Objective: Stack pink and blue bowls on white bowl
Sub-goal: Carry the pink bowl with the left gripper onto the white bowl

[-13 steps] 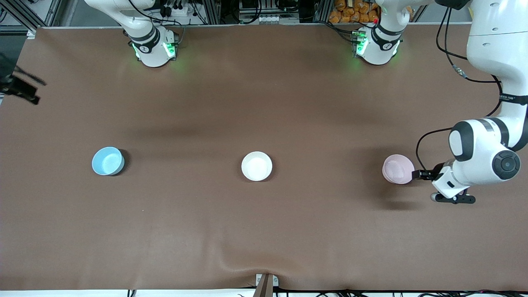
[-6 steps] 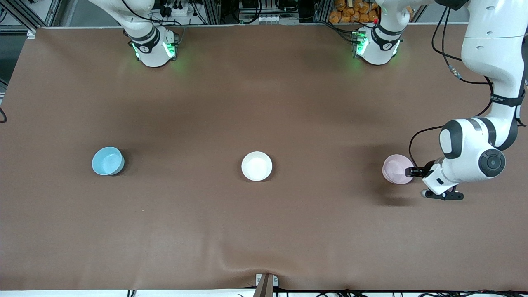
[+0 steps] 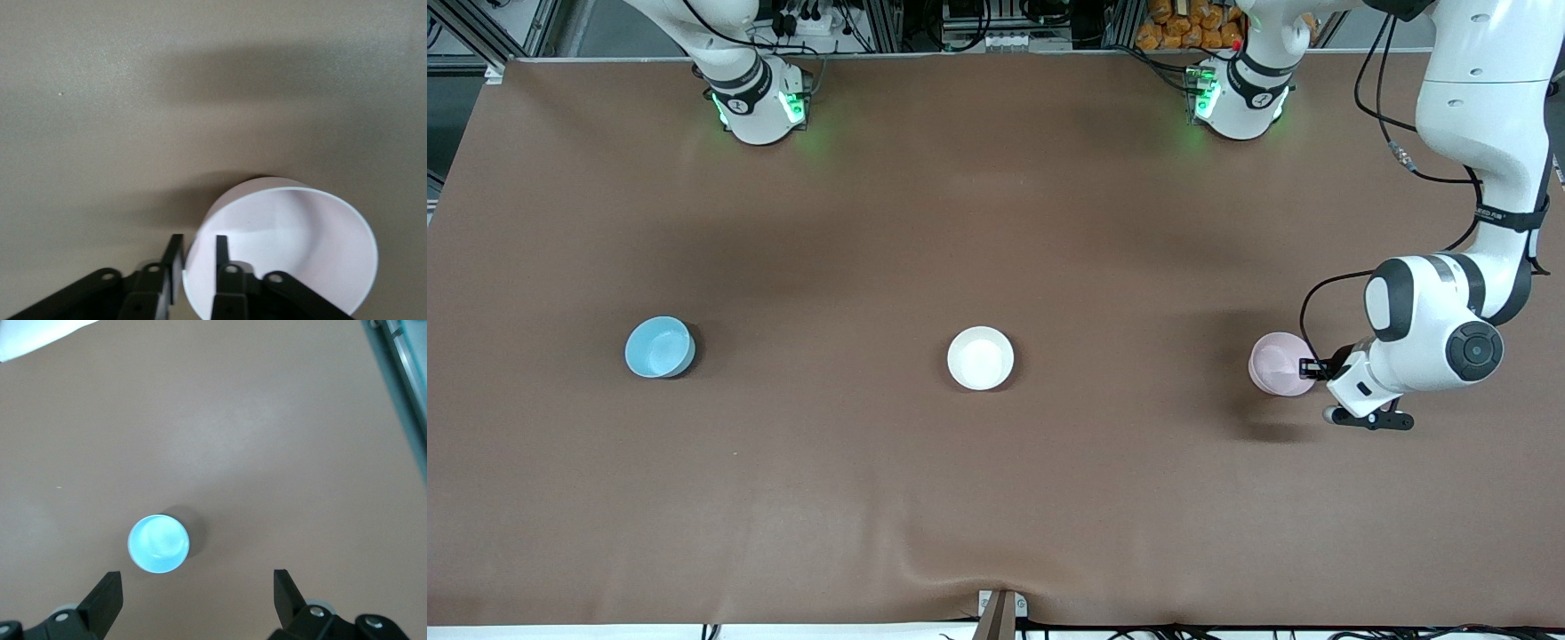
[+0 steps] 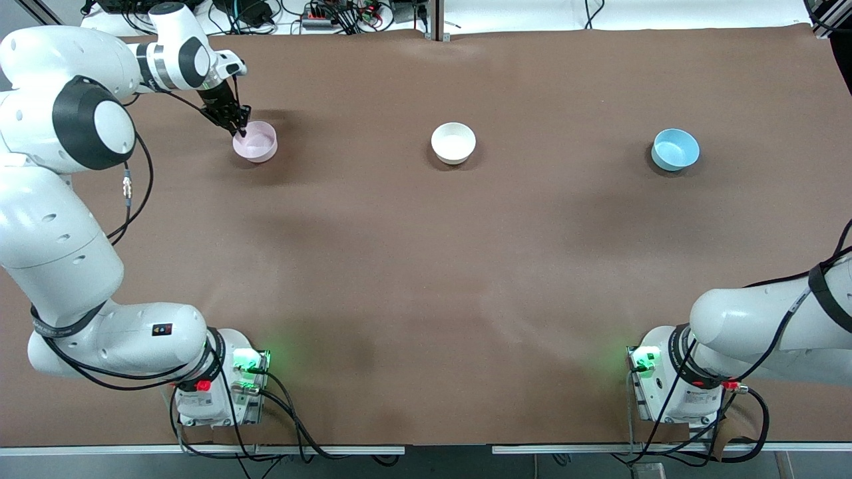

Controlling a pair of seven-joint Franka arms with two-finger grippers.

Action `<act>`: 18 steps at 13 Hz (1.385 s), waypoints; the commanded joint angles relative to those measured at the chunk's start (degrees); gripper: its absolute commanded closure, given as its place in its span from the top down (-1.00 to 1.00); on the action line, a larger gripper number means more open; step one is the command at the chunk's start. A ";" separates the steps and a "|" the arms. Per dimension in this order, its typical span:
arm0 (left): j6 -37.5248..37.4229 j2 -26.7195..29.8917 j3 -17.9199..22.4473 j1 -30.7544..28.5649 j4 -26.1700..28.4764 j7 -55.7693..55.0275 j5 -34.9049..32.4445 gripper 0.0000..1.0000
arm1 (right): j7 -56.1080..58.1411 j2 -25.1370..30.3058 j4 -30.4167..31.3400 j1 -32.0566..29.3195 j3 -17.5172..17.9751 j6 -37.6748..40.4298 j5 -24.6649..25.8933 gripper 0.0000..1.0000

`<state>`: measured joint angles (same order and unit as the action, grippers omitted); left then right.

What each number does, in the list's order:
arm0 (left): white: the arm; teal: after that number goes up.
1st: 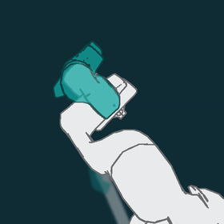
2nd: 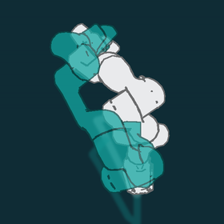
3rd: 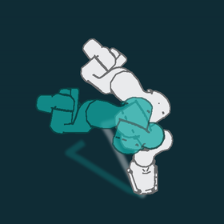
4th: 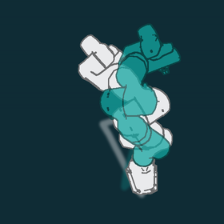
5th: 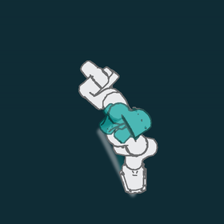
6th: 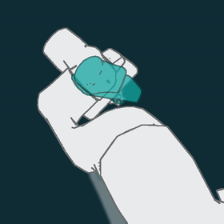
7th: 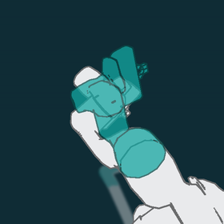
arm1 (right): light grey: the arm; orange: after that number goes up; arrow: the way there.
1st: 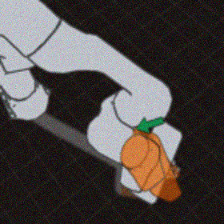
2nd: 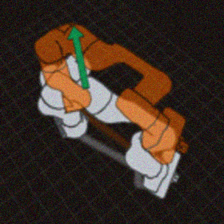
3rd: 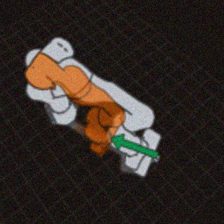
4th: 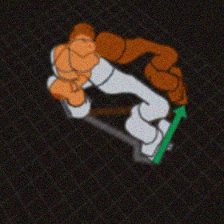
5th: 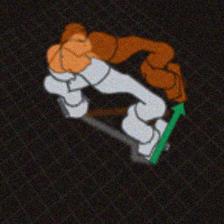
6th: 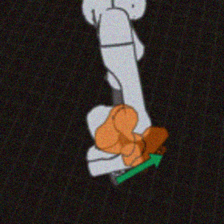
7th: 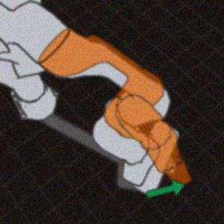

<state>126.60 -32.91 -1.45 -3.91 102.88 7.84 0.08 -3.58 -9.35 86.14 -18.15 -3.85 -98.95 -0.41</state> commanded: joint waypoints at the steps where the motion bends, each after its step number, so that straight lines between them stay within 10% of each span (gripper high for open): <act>1: 0.93 1.36 -0.48 -0.57 1.53 0.16 0.00 -1.00 | -7.11 0.30 -0.71 -0.31 1.13 3.22 -1.87 1.00; 11: -10.76 3.48 -13.30 1.00 -13.56 -18.09 0.00 -1.00 | -9.16 3.90 -1.24 -0.22 1.57 16.51 -6.00 1.00; 18: -10.50 -4.96 -13.76 18.11 -25.69 -39.00 2.20 -1.00 | -8.98 3.99 -1.24 0.57 1.74 14.58 -5.74 1.00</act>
<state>117.17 -33.90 -15.95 10.33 83.13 -26.82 0.91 -11.85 -6.11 84.74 -17.93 -2.06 -84.18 -5.47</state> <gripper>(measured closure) 0.974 0.000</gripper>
